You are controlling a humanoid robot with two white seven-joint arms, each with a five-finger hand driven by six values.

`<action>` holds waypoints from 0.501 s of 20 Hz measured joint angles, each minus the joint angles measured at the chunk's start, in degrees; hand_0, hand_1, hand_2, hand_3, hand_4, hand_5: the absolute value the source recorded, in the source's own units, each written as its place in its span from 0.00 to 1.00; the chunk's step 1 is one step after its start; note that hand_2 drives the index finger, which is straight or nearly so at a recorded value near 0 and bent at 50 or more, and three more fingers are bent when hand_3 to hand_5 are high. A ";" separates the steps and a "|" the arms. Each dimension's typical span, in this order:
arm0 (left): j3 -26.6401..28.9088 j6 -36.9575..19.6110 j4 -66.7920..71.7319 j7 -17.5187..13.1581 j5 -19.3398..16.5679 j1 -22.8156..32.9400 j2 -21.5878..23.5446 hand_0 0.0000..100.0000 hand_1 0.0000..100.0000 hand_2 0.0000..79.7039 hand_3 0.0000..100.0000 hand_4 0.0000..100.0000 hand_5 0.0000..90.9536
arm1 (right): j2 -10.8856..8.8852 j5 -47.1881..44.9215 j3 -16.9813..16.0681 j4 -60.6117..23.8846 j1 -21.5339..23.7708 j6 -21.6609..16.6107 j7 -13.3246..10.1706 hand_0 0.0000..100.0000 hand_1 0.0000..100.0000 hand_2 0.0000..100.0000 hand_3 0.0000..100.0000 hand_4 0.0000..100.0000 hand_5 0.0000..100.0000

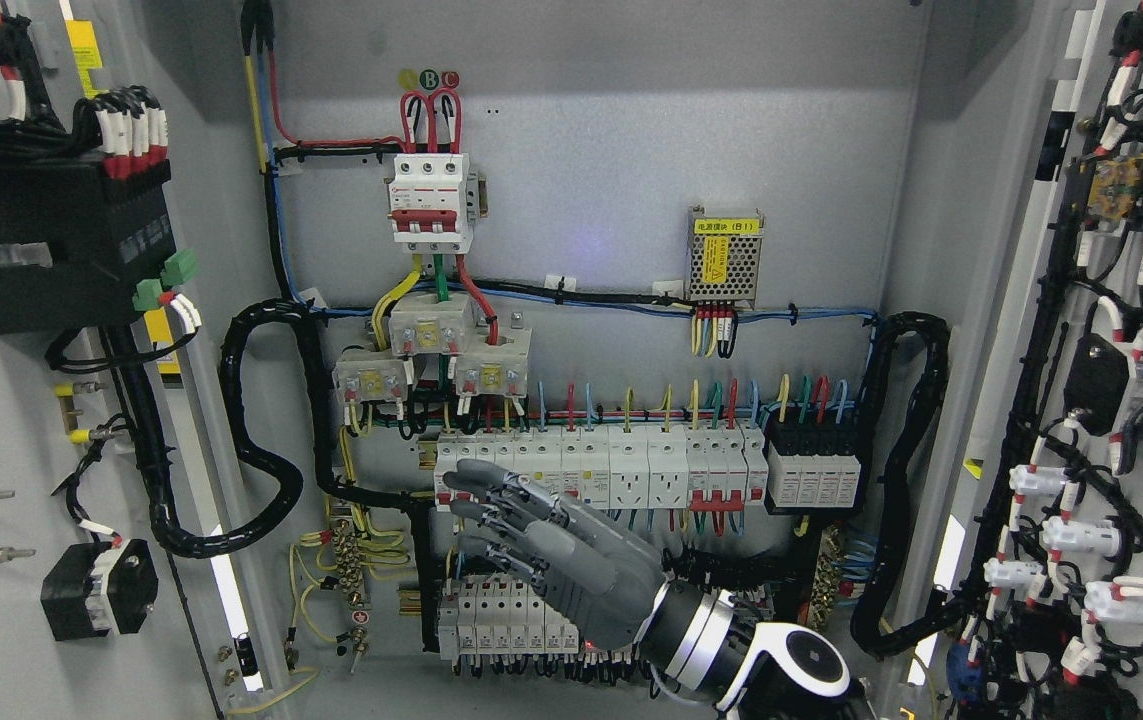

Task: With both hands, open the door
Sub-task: 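Swing the door nearest the left arm outward with the right hand, then lower the right hand out of the cabinet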

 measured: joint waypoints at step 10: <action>0.01 -0.08 0.00 0.00 0.00 0.00 0.00 0.12 0.56 0.00 0.00 0.00 0.00 | -0.71 0.23 9.98 -4.06 2.10 -1.49 -4.44 0.00 0.50 0.04 0.00 0.00 0.00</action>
